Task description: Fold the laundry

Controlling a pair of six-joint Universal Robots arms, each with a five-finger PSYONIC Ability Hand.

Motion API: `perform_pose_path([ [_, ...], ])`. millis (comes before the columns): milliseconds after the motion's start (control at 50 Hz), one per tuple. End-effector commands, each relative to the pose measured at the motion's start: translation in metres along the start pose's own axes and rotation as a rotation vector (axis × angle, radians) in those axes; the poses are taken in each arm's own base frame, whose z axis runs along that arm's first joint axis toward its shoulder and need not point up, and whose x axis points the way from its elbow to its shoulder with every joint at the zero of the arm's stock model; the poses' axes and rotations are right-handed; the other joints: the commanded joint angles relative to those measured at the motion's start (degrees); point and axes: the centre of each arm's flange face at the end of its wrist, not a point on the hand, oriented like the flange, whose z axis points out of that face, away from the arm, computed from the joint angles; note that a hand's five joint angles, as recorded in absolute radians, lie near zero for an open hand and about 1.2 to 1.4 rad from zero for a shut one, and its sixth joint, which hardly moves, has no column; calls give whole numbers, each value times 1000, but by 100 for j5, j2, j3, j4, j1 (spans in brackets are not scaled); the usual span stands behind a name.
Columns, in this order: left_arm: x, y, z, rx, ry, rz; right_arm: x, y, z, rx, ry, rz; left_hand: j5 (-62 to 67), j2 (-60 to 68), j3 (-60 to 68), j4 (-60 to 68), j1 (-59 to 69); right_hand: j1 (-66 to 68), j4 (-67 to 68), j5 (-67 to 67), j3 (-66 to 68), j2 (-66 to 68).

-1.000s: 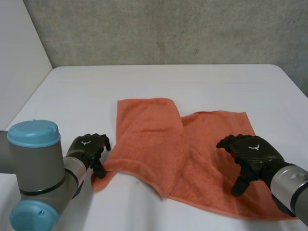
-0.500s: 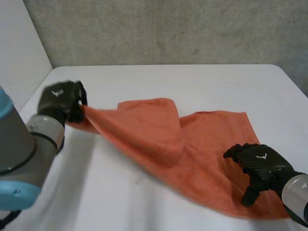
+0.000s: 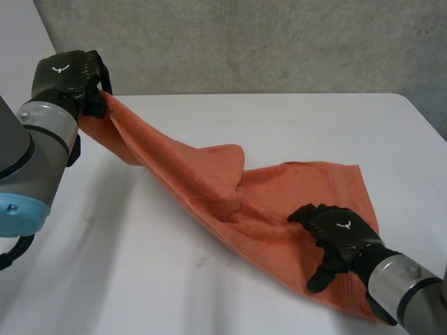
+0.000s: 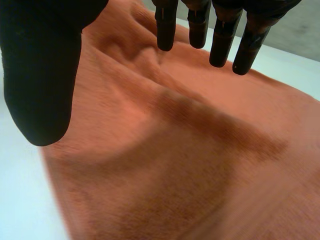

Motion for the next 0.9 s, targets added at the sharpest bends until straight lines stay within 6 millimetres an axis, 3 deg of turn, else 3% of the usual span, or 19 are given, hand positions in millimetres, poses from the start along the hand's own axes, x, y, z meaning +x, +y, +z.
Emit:
perform_pose_path([
  [20, -1, -2, -1, 6, -4, 2, 11, 17, 17, -61, 94, 11, 1101, 1023, 1033, 1030, 1191, 567, 442, 359, 436, 513],
  [400, -2, -7, 4, 21, -7, 2, -12, 22, 5, -120, -78, 109, 1101, 1023, 1033, 1030, 1191, 634, 509, 427, 503, 580],
  [540, -2, -11, 4, 34, -6, 0, -25, 22, 10, -98, -120, 81, 1101, 1023, 1033, 1030, 1191, 685, 560, 477, 553, 631],
  [660, -3, -18, 4, 24, -11, -2, -28, 28, 25, -96, -126, 61, 1101, 1023, 1033, 1030, 1191, 920, 795, 713, 789, 866],
  [760, -3, -21, 4, 20, -13, -7, -25, 38, 36, -125, -86, 48, 1101, 1023, 1033, 1030, 1191, 1408, 1283, 1201, 1277, 1354],
  [820, -4, -22, 4, 24, -15, -8, -10, 35, 45, -79, 27, 33, 1101, 1023, 1033, 1030, 1191, 2815, 2690, 2608, 2684, 2761],
  [900, -6, -22, 5, 26, -23, -8, -5, 32, 46, -49, 68, 24, 1101, 1023, 1033, 1030, 1191, 3675, 3550, 3468, 3544, 3621],
])
